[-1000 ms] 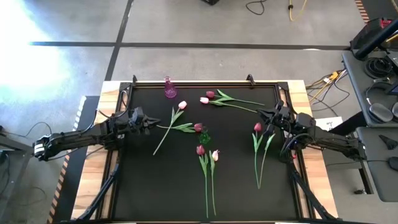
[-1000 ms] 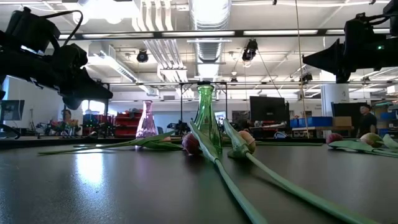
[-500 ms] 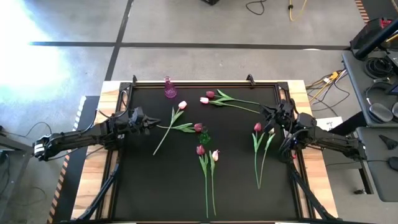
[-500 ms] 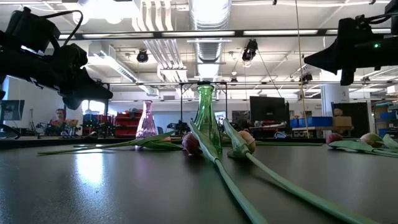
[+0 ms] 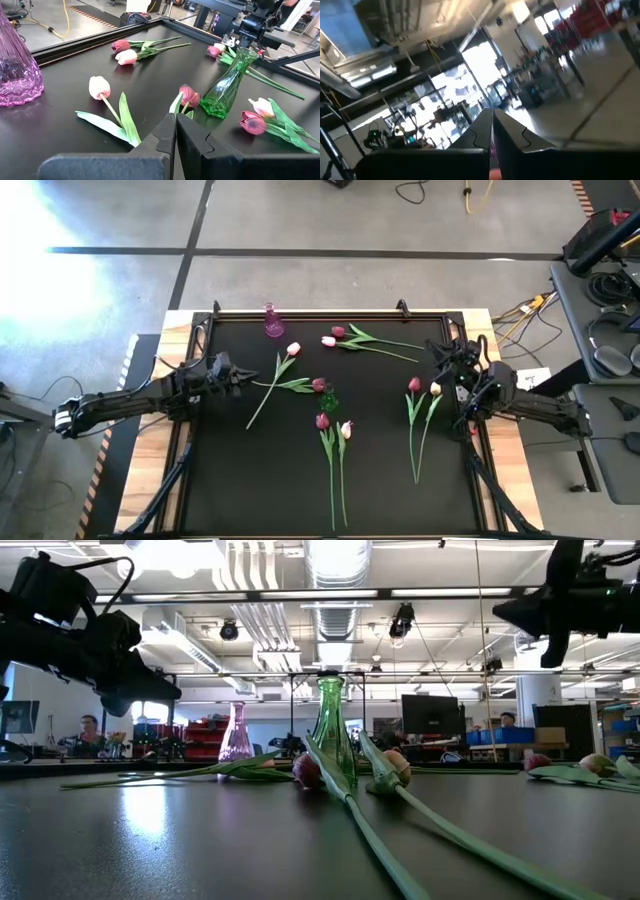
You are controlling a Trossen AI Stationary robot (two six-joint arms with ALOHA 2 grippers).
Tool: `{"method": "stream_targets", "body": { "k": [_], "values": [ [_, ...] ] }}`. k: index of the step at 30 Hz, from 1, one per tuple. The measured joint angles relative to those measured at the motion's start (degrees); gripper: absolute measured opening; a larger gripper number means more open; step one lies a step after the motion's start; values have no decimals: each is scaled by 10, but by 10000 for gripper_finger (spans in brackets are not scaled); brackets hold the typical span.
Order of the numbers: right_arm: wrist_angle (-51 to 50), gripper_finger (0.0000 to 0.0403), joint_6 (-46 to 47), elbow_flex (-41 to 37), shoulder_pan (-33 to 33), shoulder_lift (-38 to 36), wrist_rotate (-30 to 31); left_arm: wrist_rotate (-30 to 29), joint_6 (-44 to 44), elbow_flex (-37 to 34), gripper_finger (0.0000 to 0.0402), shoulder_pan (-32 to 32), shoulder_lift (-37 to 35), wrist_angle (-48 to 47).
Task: Sort flowers into vase by color
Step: Put the red flower into the green vase
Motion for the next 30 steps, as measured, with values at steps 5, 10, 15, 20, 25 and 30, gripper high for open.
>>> {"method": "stream_targets", "body": {
  "k": [5, 10, 15, 20, 25, 30],
  "values": [
    [-73, 9, 114, 0, -2, 53, -6, 0, 0, 0, 0, 0, 0, 0],
    [-80, 9, 153, 7, -2, 112, -43, 0, 0, 0, 0, 0, 0, 0],
    [-206, 9, 171, 82, -2, 167, -76, -5, 0, 0, 0, 0, 2, 7],
    [-458, 11, 216, 226, -2, 245, -62, -5, 0, 0, 0, 0, 2, 28],
    [-619, 43, 241, 342, -2, 338, -78, -6, 0, 0, 0, 0, 2, 28],
    [-677, 101, 290, 398, -2, 415, -142, -11, 0, 0, 0, 0, 12, 29]
  ]
}}
